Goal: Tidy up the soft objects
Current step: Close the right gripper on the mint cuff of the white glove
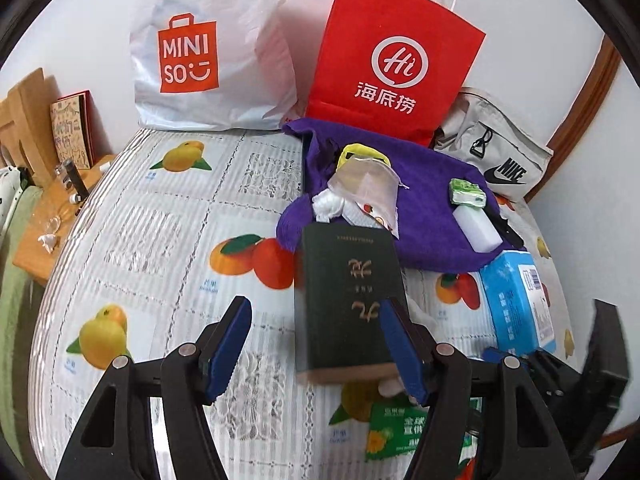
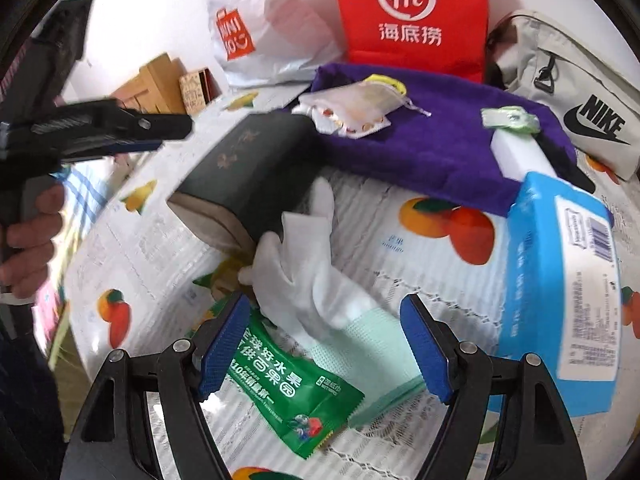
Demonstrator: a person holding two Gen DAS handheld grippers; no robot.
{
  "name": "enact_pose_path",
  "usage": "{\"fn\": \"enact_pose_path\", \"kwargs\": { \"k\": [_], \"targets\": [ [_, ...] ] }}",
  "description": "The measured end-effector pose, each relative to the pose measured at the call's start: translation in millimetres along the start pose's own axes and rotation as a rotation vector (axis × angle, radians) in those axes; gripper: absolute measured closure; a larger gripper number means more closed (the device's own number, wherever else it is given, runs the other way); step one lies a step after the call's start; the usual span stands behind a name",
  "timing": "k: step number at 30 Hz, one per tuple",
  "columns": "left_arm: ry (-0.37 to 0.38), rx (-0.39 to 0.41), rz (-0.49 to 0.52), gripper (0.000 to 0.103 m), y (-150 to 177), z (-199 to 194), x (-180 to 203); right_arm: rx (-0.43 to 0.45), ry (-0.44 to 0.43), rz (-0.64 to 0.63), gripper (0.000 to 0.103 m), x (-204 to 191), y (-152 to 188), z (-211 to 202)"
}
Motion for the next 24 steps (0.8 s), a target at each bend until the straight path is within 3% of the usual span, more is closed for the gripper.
{"fn": "enact_pose_path", "kwargs": {
  "k": [5,12,15,18,20,22,24],
  "targets": [
    [-0.001,0.021,0.019,0.038,9,-13,2,-0.037,0.059,-0.020,0.025,0,11,22],
    [0.014,0.054,0.011,0.038,25,-29,-6,0.032,0.186,-0.057,0.026,-6,11,32],
    [0.010,0.056,0.009,0.038,35,-34,-10,0.065,0.183,-0.021,0.028,-4,13,30],
    [0.020,0.058,0.005,0.038,45,-37,-12,0.095,0.204,0.004,0.042,1,12,26],
    [0.027,0.055,-0.003,0.038,52,-39,-13,0.114,0.229,0.020,0.058,7,11,22],
    [0.028,0.054,-0.006,0.038,59,-40,-15,0.125,0.232,0.051,0.085,17,10,18],
    [0.020,0.044,-0.013,0.038,69,-40,-17,0.124,0.195,0.084,0.092,22,10,14]
  ]
}}
Point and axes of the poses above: each gripper's, at about its wrist camera, not at the fingertips, and z roughly the way its jaws point, x to its right, y to its underside, the point moved 8 cm from there along z, roughly the way its jaws point, and after that the axes turned 13 degrees about z, right-handed, at the moved point
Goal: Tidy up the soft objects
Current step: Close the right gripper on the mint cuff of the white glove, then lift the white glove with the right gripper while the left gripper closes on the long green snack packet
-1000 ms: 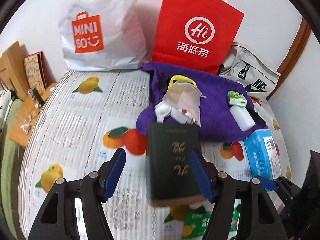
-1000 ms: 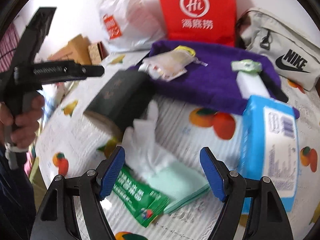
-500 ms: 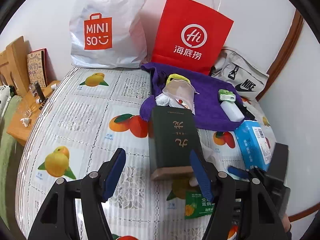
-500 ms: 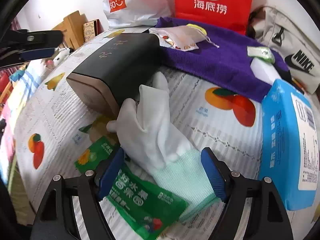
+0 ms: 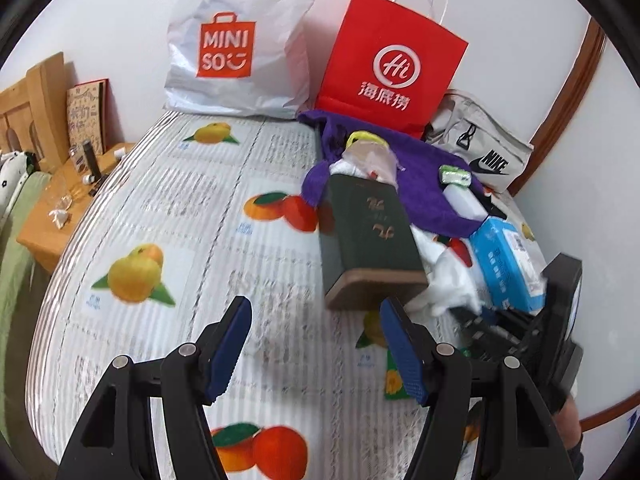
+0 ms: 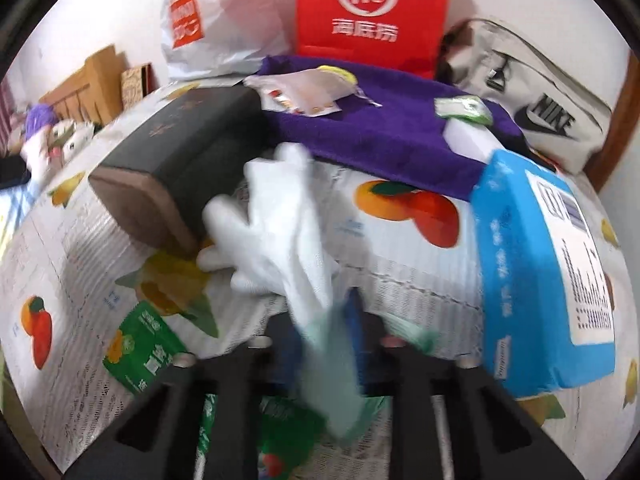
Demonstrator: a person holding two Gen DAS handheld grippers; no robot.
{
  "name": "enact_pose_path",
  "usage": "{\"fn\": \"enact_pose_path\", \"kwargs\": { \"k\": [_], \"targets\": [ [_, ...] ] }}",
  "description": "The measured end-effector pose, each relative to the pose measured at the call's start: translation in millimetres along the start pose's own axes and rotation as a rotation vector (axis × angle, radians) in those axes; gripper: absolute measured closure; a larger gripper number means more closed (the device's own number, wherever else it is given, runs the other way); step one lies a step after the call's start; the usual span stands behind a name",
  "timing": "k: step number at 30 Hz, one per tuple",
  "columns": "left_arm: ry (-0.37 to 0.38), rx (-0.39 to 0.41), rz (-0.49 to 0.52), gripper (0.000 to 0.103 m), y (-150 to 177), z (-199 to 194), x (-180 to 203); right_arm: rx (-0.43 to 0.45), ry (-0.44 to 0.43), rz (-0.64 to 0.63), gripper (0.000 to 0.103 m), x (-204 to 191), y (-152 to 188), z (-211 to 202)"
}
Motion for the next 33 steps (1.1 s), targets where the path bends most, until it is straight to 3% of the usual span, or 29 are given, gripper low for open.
{"fn": "enact_pose_path", "kwargs": {
  "k": [8,18,26,33],
  "targets": [
    [0.007,-0.045,0.023,0.038,29,4,16,0.113,-0.067,0.027,0.094,5,-6,-52],
    [0.074,-0.067,0.161,0.038,29,37,82,0.193,-0.051,0.014,0.094,30,20,-114],
    [0.132,-0.098,0.255,0.038,21,68,126,0.206,-0.022,0.008,0.094,65,54,-141],
    [0.178,-0.145,0.295,0.038,25,88,141,0.137,0.003,0.063,0.094,91,79,-129]
  ]
}}
Point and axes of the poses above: each gripper's, at about its wrist camera, not at the fingertips, and z roughly the way its jaws point, x to its right, y to its underside, the point moved 8 cm from there along z, roughly the way its jaws point, and after that the axes turned 13 degrees about z, right-handed, at the moved point
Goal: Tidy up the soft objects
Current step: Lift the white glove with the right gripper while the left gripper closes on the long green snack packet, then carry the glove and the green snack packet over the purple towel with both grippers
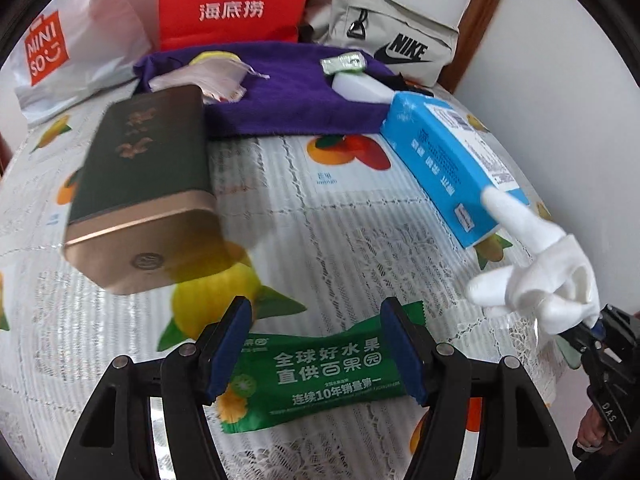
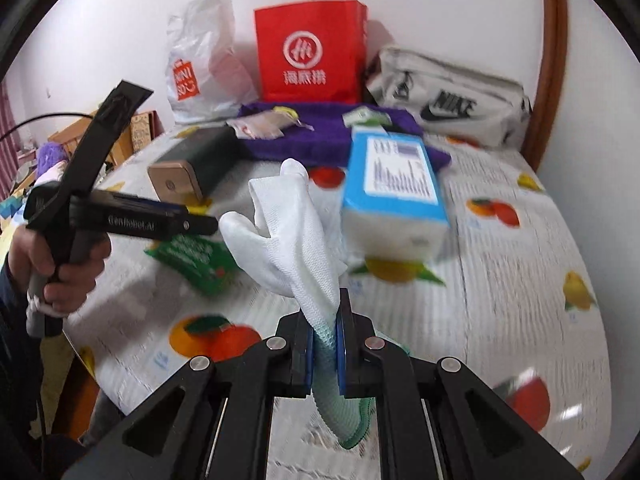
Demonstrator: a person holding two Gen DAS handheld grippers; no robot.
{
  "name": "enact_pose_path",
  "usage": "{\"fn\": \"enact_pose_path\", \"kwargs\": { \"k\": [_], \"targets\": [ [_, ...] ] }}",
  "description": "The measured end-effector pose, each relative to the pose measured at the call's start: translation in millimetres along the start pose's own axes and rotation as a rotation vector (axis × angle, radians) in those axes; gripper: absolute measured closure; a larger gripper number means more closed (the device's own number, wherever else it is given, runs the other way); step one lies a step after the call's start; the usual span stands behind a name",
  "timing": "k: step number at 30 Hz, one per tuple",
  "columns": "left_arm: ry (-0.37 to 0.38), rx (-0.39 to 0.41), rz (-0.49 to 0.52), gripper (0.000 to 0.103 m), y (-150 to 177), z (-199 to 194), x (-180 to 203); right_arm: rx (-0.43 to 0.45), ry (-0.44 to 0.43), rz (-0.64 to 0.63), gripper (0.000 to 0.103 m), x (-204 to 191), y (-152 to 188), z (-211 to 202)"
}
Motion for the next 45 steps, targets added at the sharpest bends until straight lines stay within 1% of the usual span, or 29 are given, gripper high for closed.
{"fn": "enact_pose_path", "kwargs": {
  "k": [4,6,11,14,20,23,24,27,29,30,31,32,33,34,36,37,38,39,40,41,45],
  "targets": [
    [0.023,-0.013,0.010,0.038,9,-1,3,-0.024,0.008,0.027,0.094,10,9,6],
    [0.032,-0.022,0.025,0.038,15,-4,7,-0.020,0.000,0.039,0.094,10,9,5],
    [0.022,-0.033,0.047,0.038,36,-16,14,-0.010,-0.022,0.038,0.094,4,10,2],
    [0.036,-0.037,0.062,0.038,47,-22,21,-0.008,-0.025,0.036,0.094,3,13,1],
    [-0.018,-0.055,0.148,0.038,51,-20,37,-0.011,-0.004,0.066,0.094,11,21,1],
    [-0.062,-0.049,0.180,0.038,47,-16,39,-0.009,0.058,0.057,0.094,20,25,7],
    [-0.085,-0.048,0.189,0.038,45,-15,38,-0.016,0.065,0.057,0.094,22,26,9],
    [-0.132,-0.035,0.205,0.038,39,-10,36,-0.040,0.070,0.062,0.093,26,31,20],
    [-0.147,-0.026,0.219,0.038,37,-8,36,-0.041,0.069,0.065,0.092,28,31,25],
    [-0.144,-0.021,0.219,0.038,35,-7,36,-0.039,0.064,0.066,0.090,28,31,26],
    [-0.139,-0.017,0.223,0.039,35,-7,36,-0.034,0.052,0.067,0.086,27,30,27],
    [-0.136,-0.013,0.229,0.045,34,-6,38,-0.033,0.039,0.070,0.082,26,29,28],
    [-0.133,-0.007,0.235,0.056,33,-6,39,-0.035,0.020,0.076,0.071,25,28,30],
    [-0.130,-0.003,0.235,0.062,32,-7,39,-0.033,0.008,0.078,0.059,23,27,31],
    [-0.136,-0.010,0.236,0.069,32,-8,40,-0.017,0.001,0.073,0.051,20,24,35],
    [-0.137,-0.011,0.240,0.070,32,-9,40,-0.009,0.006,0.070,0.052,18,23,37],
    [-0.139,-0.012,0.235,0.071,33,-9,39,0.004,0.013,0.068,0.055,18,22,38],
    [-0.143,-0.012,0.222,0.071,35,-11,37,0.011,0.017,0.068,0.067,18,22,39],
    [-0.147,-0.012,0.209,0.072,37,-13,35,0.019,0.023,0.068,0.085,19,21,40],
    [-0.152,-0.012,0.196,0.072,39,-14,32,0.021,0.019,0.067,0.092,19,21,40],
    [-0.174,-0.014,0.118,0.072,50,-24,15,0.030,0.002,0.073,0.093,19,23,37]
  ]
}}
Point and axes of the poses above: each gripper's, at about its wrist camera, not at the fingertips, and z roughly the way its jaws point, x to its right, y to its underside, the point moved 8 cm from there along z, roughly the way its jaws point, and after that the axes turned 13 degrees about z, right-handed, at the moved point
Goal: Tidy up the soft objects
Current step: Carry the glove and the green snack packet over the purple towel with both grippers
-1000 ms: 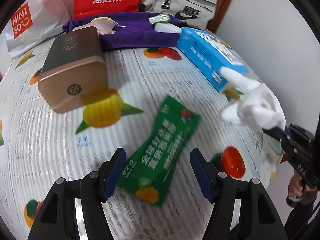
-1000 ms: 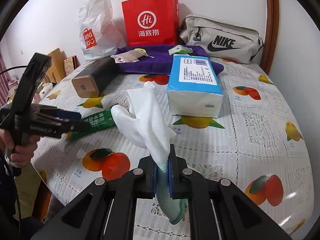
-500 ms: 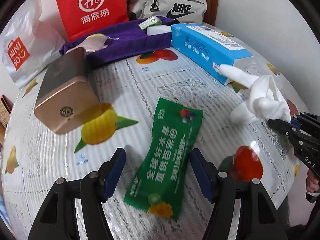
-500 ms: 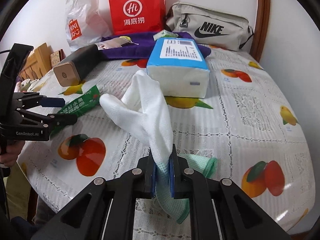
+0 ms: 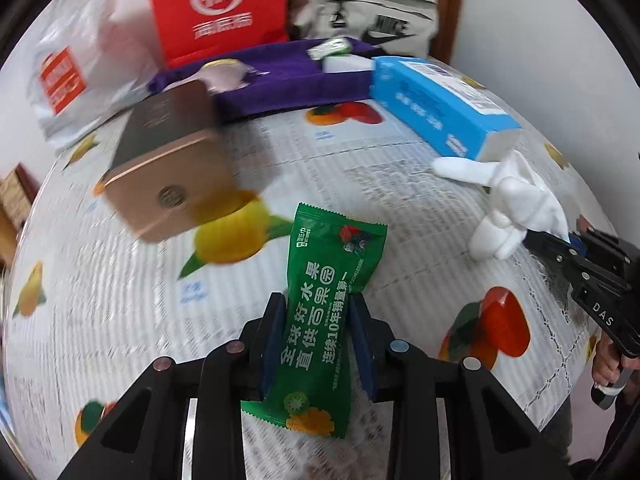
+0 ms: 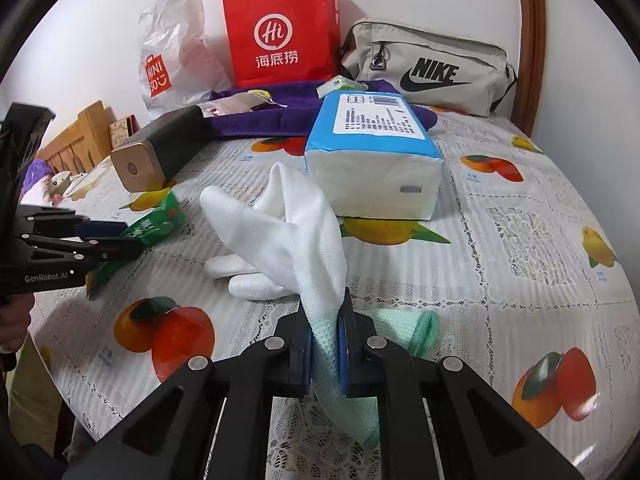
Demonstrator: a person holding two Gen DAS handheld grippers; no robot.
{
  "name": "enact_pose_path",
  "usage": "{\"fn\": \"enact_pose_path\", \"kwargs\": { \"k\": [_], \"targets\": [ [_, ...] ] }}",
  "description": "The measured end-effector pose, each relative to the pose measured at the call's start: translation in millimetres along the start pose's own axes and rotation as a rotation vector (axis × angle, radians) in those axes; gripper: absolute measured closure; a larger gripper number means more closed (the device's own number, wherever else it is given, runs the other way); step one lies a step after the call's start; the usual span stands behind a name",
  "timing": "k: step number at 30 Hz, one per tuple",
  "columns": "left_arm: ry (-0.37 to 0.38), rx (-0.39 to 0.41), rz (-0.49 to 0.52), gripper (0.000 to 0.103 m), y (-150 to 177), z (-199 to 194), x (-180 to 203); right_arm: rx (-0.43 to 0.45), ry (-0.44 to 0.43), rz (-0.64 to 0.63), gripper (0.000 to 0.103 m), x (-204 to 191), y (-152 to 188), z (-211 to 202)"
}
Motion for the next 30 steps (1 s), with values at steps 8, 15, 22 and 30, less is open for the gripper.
{"fn": "enact_pose_path", "kwargs": {
  "k": [8,15,22,30],
  "targets": [
    [-0.002,0.029,-0.118,0.073,16,-24,-28,0.005,-0.030,0.014,0.094,-7,-2,-14],
    [-0.026,0.069,-0.155,0.073,10,-45,-36,0.041,-0.040,0.007,0.095,-15,-13,-39],
    [-0.050,0.115,-0.172,0.073,-4,-68,-42,0.087,-0.057,0.007,0.095,-18,-35,-63],
    [-0.075,0.164,-0.207,0.073,-20,-95,-53,0.122,-0.078,0.026,0.095,-20,-63,-88]
  ]
}}
Point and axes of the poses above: each gripper's, at about its wrist camera, not at the fingertips, and z roughly the way its jaws point, x to its right, y to its underside, the point moved 8 cm from there along z, roughly the way its jaws point, and after that the axes turned 13 degrees about z, right-handed, at the moved point
